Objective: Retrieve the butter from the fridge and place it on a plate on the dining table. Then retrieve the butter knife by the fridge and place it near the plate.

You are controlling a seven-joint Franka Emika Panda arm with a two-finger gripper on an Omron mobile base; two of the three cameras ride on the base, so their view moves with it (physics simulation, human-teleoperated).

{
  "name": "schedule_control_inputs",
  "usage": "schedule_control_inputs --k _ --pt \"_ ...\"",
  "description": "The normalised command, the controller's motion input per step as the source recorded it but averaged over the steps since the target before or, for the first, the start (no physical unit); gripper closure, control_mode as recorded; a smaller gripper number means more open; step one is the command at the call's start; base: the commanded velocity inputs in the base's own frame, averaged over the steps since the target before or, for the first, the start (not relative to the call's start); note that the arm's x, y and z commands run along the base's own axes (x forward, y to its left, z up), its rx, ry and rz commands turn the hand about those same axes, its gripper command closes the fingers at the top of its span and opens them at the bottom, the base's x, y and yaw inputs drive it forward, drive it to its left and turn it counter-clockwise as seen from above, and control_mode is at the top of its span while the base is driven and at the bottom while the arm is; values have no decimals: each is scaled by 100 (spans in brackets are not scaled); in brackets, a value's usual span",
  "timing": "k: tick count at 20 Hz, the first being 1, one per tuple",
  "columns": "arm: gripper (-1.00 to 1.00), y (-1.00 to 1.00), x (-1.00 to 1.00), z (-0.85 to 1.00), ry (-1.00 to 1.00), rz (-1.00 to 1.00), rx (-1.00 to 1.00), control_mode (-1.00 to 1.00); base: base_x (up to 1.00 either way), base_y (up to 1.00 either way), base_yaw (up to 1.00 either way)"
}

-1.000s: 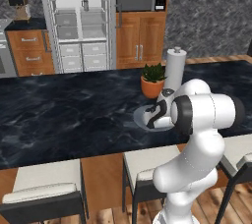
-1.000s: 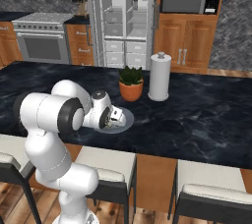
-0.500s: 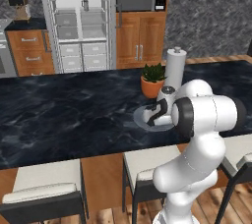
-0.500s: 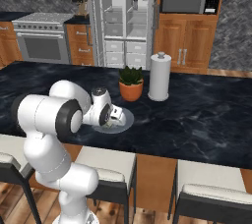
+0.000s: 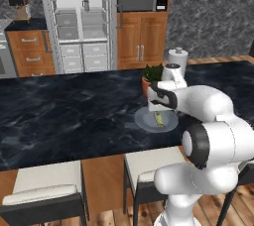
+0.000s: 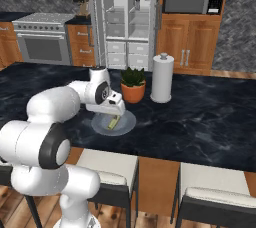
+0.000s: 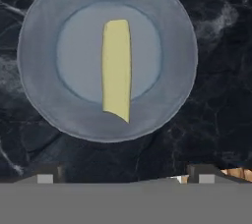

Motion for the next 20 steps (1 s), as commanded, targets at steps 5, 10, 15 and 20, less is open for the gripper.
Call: schedule_control_inputs --k 5,10,15,20 --pt "-100 0 -91 75 18 0 0 -100 0 0 0" --pt "-100 0 -100 14 6 0 0 -100 0 0 0" --pt "-100 0 -100 1 0 0 0 -100 0 0 0" --pt "-100 0 -100 0 -1 0 0 -100 0 0 0"
